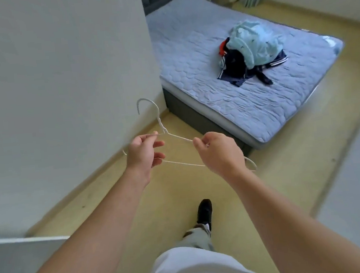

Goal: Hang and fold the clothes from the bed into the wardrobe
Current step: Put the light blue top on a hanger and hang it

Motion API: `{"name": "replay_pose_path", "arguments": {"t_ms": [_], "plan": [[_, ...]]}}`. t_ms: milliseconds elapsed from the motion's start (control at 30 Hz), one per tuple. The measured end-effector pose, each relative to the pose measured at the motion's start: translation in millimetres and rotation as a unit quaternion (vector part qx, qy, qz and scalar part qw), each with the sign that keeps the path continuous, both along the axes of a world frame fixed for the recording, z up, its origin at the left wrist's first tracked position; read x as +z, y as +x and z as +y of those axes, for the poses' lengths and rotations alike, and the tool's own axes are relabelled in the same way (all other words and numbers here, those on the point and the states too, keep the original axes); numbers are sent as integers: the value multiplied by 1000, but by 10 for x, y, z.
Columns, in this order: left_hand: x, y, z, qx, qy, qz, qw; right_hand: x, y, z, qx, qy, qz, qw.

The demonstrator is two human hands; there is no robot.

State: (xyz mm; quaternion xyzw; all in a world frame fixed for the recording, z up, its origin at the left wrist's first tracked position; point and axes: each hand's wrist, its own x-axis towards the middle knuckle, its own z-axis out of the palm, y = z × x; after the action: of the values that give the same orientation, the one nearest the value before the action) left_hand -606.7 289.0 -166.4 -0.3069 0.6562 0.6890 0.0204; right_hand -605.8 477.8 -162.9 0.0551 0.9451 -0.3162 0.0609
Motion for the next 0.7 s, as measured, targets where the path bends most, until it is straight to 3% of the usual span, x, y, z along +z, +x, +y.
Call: {"name": "replay_pose_path", "arguments": {"t_ms": [233, 567, 700], "plan": [[-276, -1593, 1035, -204, -107, 35, 972, -43, -1044, 1118, -106, 24, -54, 993], [-335, -3158, 2725, -438, -161, 73, 881, -177, -1884, 2582, -261, 9, -63, 963], [-420, -3640, 3388, -494, -237, 110, 830, -292, -2175, 3255, -295, -7, -50, 954]]}}
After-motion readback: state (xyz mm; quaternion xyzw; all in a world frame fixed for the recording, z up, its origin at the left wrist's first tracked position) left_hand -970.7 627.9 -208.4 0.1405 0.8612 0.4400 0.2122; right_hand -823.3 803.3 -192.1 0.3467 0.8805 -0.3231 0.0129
